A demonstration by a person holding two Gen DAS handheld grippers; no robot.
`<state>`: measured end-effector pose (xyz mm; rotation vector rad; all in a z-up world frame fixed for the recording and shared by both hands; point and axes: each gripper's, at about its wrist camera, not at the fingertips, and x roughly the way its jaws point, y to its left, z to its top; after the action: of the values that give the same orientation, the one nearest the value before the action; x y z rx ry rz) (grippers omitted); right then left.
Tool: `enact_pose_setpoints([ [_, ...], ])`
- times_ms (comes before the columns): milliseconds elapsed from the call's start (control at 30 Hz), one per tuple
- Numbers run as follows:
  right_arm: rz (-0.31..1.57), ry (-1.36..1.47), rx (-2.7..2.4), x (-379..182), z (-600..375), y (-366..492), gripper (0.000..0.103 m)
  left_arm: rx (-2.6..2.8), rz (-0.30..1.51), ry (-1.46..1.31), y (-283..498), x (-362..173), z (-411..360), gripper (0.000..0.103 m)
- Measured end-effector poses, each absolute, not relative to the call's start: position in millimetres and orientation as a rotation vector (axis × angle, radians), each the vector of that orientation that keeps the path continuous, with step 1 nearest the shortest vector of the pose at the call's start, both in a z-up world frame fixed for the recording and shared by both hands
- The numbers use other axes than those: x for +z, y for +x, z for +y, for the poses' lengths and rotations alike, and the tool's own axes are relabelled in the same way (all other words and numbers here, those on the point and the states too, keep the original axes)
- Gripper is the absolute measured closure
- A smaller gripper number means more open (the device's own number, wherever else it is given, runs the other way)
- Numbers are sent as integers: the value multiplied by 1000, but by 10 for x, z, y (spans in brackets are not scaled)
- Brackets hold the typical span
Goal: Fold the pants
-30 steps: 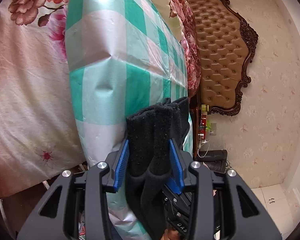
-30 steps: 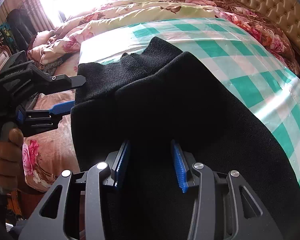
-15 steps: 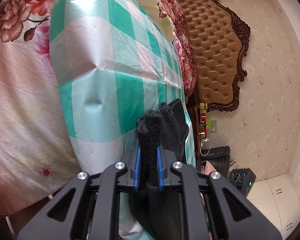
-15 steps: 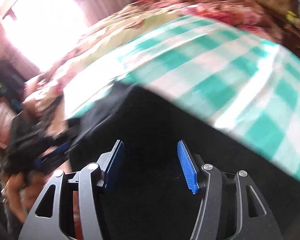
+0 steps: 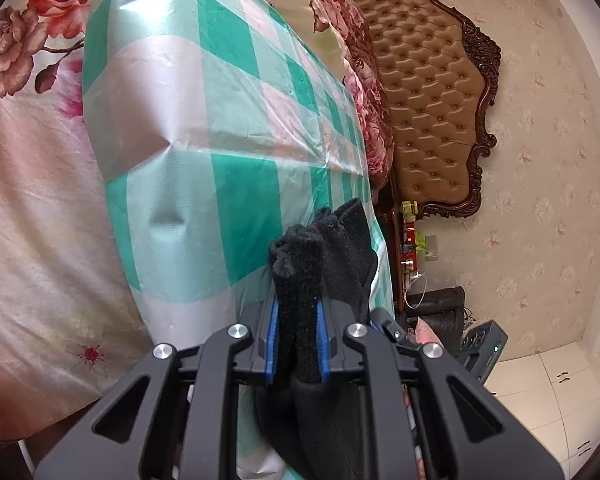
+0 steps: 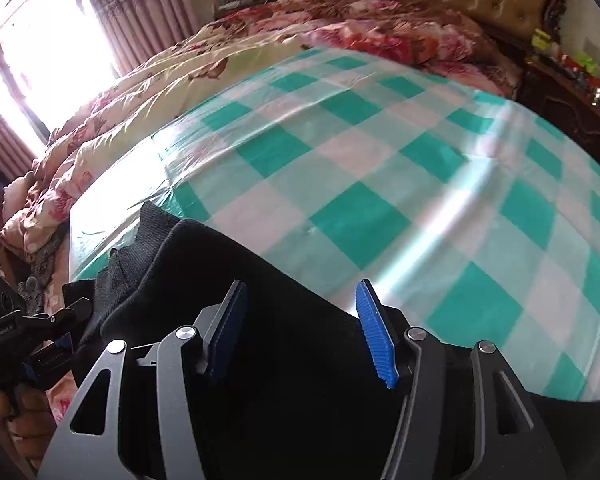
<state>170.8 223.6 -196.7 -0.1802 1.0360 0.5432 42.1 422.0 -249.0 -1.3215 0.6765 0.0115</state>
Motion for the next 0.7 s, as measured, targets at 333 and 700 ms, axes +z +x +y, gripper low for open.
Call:
enact_pose_setpoints([
  [333, 984, -366, 542, -2070, 2186, 1367, 23, 11, 674, -1305, 409, -2490, 4239, 90],
  [700, 956, -196, 471, -1630, 1450, 1082, 19, 76, 698, -1019, 509, -1917, 4005, 91],
])
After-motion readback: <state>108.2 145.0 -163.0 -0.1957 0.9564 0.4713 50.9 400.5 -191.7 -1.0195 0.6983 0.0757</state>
